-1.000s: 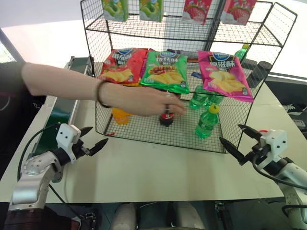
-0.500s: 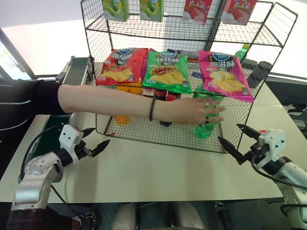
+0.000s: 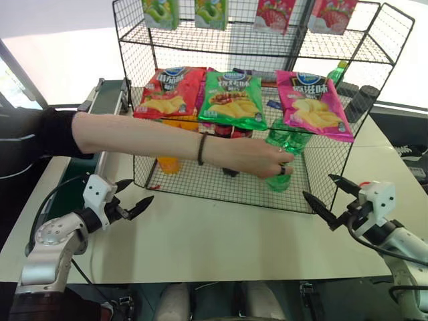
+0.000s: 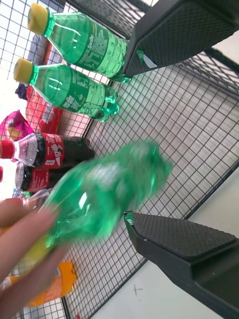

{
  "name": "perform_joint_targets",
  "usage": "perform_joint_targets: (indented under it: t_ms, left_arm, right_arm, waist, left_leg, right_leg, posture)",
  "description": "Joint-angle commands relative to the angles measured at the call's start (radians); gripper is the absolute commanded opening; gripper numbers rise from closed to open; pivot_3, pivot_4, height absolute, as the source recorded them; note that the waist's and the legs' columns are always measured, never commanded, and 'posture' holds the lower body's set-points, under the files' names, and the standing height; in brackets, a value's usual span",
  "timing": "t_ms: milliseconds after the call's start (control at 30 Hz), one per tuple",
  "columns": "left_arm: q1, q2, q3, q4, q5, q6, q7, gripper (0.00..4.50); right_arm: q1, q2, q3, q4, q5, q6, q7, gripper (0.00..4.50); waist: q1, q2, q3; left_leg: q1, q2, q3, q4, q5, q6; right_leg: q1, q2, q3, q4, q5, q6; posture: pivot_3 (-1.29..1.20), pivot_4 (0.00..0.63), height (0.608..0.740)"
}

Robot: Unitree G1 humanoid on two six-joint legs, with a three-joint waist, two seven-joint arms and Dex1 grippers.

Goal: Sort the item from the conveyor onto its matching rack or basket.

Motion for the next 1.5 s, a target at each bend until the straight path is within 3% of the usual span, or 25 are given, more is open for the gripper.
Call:
perform_joint_targets:
  t_ms: [33, 1100, 1267, 1500]
  left_arm:
    - [0.001, 0.009, 0.015, -0.026, -0.002, -0.011, -0.005, 4.50]
    - [-0.058, -0.042, 0.014, -0.003, -0.003, -0.017, 0.037, 4.50]
    - [-0.056, -0.055, 0.057, -0.020, -0.039, 0.005, 0.067, 4.50]
    - [-0.006, -0.107, 0.144, -0.013, -0.064, 0.001, 0.168, 4.50]
  right_arm:
    - [-0.002, 0.000, -0.022, -0.027, 0.008, -0.025, -0.001, 4.46]
    - [-0.090, -0.004, 0.036, -0.011, -0.013, -0.026, -0.003, 4.46]
    - [-0.106, -0.012, 0.087, -0.057, -0.017, -0.005, 0.006, 4.46]
    - [-0.160, 0.048, 0.258, -0.120, -0.021, 0.035, -0.004, 4.46]
  waist:
    - [0.000, 0.000, 0.000]
    - [0.000, 0.000, 0.000]
    - [0.000, 0.000, 0.000]
    - [-0.006, 0.000, 0.000]
  left_leg:
    - [0.000, 0.000, 0.000, 0.000, 0.000, 0.000]
    - [-0.001, 0.000, 0.000, 0.000, 0.000, 0.000]
    - [-0.001, 0.000, 0.000, 0.000, 0.000, 0.000]
    - [0.000, 0.000, 0.000, -0.001, 0.000, 0.000]
  right_leg:
    - [0.000, 0.000, 0.000, 0.000, 0.000, 0.000]
    - [0.000, 0.000, 0.000, 0.000, 0.000, 0.000]
    - [0.000, 0.000, 0.000, 0.000, 0.000, 0.000]
    - [-0.001, 0.000, 0.000, 0.000, 0.000, 0.000]
  posture:
    - [0.00, 0.150, 0.740]
    - [0.00, 0.150, 0.740]
    - [0.00, 0.150, 0.740]
    - [0.00, 0.150, 0.740]
